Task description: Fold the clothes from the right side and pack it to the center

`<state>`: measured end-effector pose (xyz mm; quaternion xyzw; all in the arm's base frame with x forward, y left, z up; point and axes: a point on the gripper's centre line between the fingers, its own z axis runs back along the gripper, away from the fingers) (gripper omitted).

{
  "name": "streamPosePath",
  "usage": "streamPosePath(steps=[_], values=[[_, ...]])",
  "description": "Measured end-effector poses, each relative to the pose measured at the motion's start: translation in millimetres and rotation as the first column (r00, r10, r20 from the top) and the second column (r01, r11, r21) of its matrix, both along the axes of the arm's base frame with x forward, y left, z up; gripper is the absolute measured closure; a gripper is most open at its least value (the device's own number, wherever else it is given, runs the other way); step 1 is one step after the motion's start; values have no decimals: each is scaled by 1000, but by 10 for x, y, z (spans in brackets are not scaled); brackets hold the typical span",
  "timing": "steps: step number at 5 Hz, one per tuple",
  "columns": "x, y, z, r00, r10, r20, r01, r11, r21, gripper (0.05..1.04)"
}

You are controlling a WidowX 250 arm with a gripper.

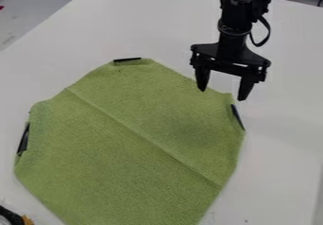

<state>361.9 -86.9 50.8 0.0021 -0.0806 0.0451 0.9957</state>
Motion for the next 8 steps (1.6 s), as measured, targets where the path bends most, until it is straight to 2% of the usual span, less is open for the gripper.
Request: streamPosePath(steps=[1, 3, 4, 5, 6, 7, 8], values=[[-16, -198, 3, 1000, 9, 23, -8, 1000, -21, 83], [-12, -269, -199, 1000, 16, 16, -16, 999, -32, 84], [-38, -287, -363, 1000, 2, 15, -2, 999, -42, 140], [-18, -283, -417, 1000, -3, 29, 5, 998, -57, 425], [1, -257, -415, 999, -15, 37, 17, 999, -51, 721], [-15, -208, -412, 1000, -19, 22, 19, 1000, -18, 912], [-43, -203, -382, 1000, 9, 13, -9, 1000, 24, 1004]])
